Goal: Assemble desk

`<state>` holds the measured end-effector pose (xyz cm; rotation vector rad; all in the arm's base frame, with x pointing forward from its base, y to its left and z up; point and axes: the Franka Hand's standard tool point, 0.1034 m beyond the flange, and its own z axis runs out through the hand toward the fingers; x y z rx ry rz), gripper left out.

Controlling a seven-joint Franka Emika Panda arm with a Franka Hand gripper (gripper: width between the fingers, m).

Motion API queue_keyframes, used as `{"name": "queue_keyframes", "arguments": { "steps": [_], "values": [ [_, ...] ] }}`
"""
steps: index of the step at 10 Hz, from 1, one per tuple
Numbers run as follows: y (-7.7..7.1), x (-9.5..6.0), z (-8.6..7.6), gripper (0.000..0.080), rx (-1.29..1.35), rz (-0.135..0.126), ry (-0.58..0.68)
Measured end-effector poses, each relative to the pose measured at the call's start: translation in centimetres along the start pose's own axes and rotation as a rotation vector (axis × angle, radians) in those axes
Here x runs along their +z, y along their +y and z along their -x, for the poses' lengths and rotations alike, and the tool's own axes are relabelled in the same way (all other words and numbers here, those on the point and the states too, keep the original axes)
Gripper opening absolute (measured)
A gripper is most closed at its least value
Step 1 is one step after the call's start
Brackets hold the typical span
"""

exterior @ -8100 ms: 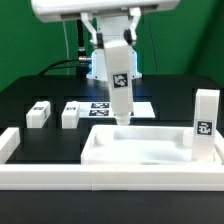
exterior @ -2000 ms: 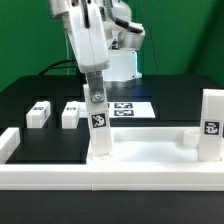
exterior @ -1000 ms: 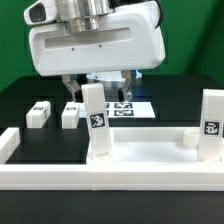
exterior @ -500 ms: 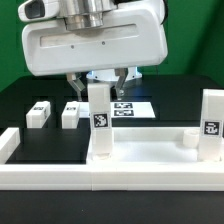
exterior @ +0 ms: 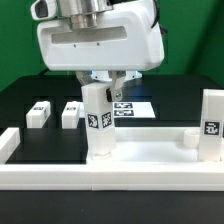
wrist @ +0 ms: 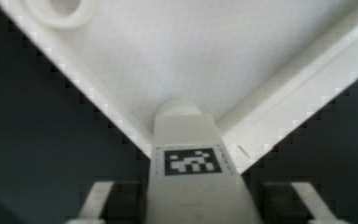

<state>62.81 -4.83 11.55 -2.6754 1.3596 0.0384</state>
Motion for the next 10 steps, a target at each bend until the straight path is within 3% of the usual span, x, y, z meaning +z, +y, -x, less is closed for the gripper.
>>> {"name": "queue_keyframes", "arguments": {
  "steps": [3,4,6,8,10],
  "values": [
    [-0.6,0.1,-0.4,0.0288,0.518,-0.05,-0.034],
    [-0.4,0.1,-0.6,0.0288,0.567,-0.065,-0.044],
    [-0.4,0.2,-0.5,0.0289,0.483,-0.061,-0.041],
    [0.5,0.7,0.2,0.0597,0.046,-0.017,-0.062],
    [0.7,0.0,0.1,0.064,-0.22,-0.031,-0.057]
  ]
}}
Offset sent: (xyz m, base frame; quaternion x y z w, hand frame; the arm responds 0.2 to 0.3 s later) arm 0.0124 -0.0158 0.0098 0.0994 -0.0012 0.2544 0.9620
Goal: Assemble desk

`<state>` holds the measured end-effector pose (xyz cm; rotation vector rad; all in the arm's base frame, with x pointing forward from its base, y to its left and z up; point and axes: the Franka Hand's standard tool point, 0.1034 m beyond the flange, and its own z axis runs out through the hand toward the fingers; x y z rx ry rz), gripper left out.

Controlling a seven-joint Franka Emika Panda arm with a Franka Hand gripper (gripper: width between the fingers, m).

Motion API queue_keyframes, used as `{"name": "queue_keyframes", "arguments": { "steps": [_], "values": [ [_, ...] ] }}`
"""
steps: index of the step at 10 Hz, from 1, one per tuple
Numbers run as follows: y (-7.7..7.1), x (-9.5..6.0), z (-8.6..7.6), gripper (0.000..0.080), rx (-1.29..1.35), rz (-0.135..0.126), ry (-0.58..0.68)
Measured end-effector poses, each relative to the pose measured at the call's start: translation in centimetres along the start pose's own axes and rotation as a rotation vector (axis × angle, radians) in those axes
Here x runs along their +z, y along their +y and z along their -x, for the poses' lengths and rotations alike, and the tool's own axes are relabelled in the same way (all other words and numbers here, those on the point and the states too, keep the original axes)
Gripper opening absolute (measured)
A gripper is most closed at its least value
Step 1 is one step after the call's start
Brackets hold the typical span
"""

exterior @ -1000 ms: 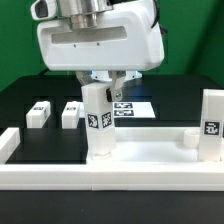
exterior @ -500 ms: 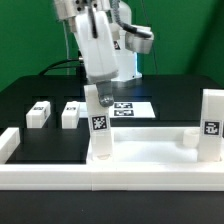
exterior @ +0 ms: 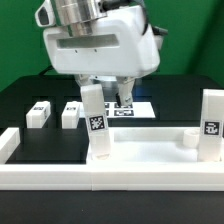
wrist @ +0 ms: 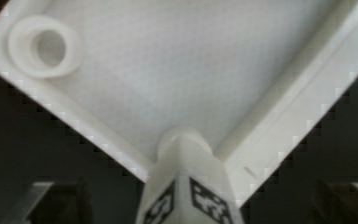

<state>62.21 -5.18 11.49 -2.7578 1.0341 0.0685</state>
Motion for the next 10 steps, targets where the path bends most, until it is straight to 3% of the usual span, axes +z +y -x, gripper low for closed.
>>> {"name": "queue_keyframes", "arguments": {
  "steps": [3,4,5,7,8,9,10],
  "values": [
    [0.4,0.0,-0.1,0.0647,-0.257,0.004,0.0],
    [1.0,-0.3,-0.8,0.0649,-0.434,0.021,0.009],
    [0.6,-0.7,-1.5,0.0649,-0.642,0.055,0.028],
    [0.3,-0.6,-1.4,0.0649,-0.619,0.047,0.034],
    [0.4,-0.6,-1.4,0.054,-0.615,0.047,0.034],
    [0.3,-0.6,-1.4,0.0366,-0.584,0.047,0.035],
    [0.3,-0.6,-1.4,0.0366,-0.504,0.044,0.036]
  ]
}}
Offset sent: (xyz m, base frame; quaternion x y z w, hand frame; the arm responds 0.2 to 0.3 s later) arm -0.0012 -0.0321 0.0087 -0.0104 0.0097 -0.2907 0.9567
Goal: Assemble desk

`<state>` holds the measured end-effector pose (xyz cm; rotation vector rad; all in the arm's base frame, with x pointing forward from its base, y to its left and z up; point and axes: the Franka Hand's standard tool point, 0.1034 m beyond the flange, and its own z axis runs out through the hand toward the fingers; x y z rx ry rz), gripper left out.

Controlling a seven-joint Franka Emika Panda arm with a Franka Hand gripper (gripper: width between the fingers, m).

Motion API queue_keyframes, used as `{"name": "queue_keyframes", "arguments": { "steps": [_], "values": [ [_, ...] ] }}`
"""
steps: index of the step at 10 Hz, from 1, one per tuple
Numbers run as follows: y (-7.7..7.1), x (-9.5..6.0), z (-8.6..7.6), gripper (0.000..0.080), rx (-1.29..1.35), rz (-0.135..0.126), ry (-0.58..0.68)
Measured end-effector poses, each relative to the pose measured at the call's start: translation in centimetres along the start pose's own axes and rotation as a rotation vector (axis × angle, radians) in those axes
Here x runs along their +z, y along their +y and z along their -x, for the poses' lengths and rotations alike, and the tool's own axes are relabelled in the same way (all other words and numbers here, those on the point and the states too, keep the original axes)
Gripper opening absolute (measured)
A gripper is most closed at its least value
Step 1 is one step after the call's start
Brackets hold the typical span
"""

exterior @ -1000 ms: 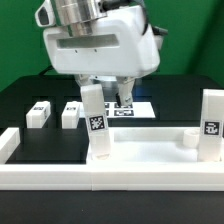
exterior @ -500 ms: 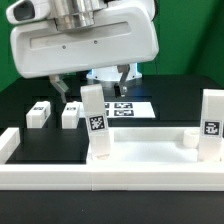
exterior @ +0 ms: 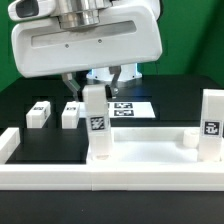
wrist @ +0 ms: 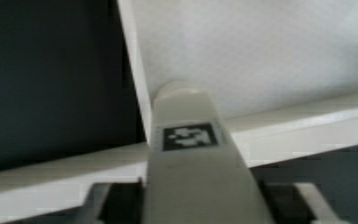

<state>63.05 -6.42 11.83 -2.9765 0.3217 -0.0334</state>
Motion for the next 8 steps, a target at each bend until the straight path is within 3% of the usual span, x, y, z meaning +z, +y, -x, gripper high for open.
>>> {"name": "queue_keyframes", "arguments": {
  "steps": [1,4,5,8],
  "values": [
    [-0.01,0.0,0.0,0.0288,0.041,0.0,0.0],
    [-0.16,0.01,-0.01,0.0288,0.286,-0.003,0.0],
    [-0.22,0.05,-0.06,0.0289,0.475,-0.01,0.001],
    [-0.19,0.16,-0.19,0.0291,0.99,-0.097,-0.015]
  ]
}}
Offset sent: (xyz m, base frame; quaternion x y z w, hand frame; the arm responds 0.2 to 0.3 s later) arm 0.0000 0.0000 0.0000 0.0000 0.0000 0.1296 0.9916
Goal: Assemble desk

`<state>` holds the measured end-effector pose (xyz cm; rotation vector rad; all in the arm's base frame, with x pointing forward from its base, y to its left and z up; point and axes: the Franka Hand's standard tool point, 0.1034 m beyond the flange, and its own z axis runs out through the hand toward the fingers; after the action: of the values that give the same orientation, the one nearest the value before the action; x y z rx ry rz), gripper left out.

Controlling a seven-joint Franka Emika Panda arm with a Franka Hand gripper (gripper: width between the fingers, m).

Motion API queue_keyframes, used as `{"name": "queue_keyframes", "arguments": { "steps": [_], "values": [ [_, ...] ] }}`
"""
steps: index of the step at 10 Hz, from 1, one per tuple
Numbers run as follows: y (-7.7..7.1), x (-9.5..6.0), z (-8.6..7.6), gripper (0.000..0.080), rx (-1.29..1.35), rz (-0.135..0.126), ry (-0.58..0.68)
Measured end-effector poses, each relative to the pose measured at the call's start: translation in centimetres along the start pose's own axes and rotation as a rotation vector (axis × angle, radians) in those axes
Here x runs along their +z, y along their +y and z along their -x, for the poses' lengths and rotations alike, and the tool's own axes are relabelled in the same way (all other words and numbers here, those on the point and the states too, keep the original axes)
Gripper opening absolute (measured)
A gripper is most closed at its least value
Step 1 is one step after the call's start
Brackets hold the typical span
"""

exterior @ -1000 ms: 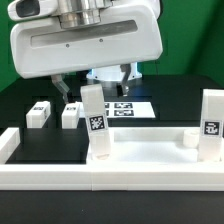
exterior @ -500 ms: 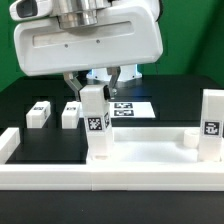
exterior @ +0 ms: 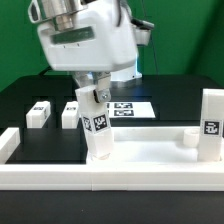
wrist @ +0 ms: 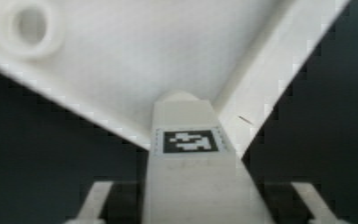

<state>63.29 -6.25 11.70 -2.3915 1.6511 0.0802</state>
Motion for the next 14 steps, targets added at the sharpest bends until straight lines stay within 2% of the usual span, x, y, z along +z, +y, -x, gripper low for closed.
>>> {"name": "queue_keyframes", "arguments": {
  "steps": [2,4,5,6,7,8,9,13,14],
  "values": [
    [-0.3,0.2,0.6,0.0292,0.213,0.001,-0.005],
    [-0.6,0.4,1.1,0.0292,0.302,0.007,-0.009],
    [-0.6,0.4,1.0,0.0368,0.302,0.007,-0.009],
    [-0.6,0.4,1.1,0.0502,0.256,0.007,-0.009],
    [-0.4,0.5,1.0,0.0502,0.203,0.017,-0.011],
    [0.4,0.4,1.1,0.0616,-0.061,0.06,-0.041],
    [0.5,0.2,1.0,0.0641,-0.335,0.099,-0.065],
    [0.5,0.2,1.0,0.0649,-0.577,0.092,-0.069],
    [0.5,0.2,0.8,0.0649,-0.704,0.099,-0.069]
  ]
}}
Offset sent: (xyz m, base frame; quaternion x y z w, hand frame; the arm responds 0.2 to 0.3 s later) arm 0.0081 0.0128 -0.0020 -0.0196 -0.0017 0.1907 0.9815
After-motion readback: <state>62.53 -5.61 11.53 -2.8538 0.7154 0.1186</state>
